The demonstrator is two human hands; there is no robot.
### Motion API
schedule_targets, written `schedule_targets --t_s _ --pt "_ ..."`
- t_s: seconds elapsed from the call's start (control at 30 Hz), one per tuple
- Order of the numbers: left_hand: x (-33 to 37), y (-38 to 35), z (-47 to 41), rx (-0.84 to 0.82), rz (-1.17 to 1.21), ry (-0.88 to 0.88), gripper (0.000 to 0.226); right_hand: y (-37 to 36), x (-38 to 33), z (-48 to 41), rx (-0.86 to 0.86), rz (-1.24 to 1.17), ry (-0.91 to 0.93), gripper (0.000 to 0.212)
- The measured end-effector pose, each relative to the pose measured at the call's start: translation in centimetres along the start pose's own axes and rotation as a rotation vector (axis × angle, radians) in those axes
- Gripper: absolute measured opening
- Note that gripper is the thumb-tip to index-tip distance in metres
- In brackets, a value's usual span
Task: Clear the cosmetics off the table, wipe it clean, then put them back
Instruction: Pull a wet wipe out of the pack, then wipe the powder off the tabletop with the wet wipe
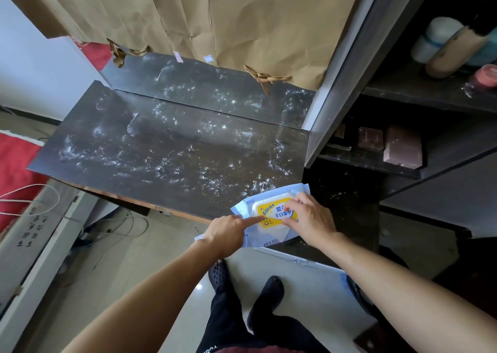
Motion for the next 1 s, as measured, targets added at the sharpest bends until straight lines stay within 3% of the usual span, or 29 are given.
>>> schedule_targets --t_s 0.13,0.33,0.43,0.5,0.57,0.63,0.8,0.93,1.0 --pt "-1.0 -0.8 0.4 0.063 0.172 0.060 0.062 0.2 -0.5 -0.6 -0.045 0.025 -0.040 0.028" --pt "-4.4 3.5 2.8 0.244 0.927 0.276 0.038 2.6 -2.7 -1.2 -0.099 0.067 -0.093 0.030" --pt "-6.2 7.4 5.5 0.285 1.302 0.288 0.029 3.1 -6.7 -2.3 -0.111 -0.207 -0.048 0.036" --pt "-7.8 9.5 7.7 0.311 1.441 0.259 0.025 2.9 -11.3 -3.1 -0.291 -0.559 0.018 0.056" --pt "-10.1 10.9 9.9 0.353 1.519 0.231 0.024 2.3 -16.6 -3.2 -0.509 -0.759 0.054 0.073" --pt "-13.4 11.5 12.2 0.409 1.571 0.220 0.022 0.9 -21.1 -3.7 -0.587 -0.783 0.043 0.066" --pt "-24.0 10.6 19.0 0.614 1.512 0.371 0.022 -1.4 -28.7 -4.8 -0.617 -1.247 -0.216 0.032" --pt "-30.8 8.4 23.1 0.688 1.444 0.518 0.023 -1.0 -33.1 -6.4 -0.578 -1.418 -0.310 0.024" --pt "-32.7 7.9 24.3 0.722 1.422 0.555 0.022 -1.0 -35.0 -7.0 -0.624 -1.422 -0.340 0.032"
Point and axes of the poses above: each hand's wrist, its own z-axis away from the middle knuckle, its own y-axis out of the back of the hand, x = y × z, the point moved 3 cm from there along -z, towards the middle knuckle, and after that the axes turned 2 degrees about z, right-handed, at the moved point
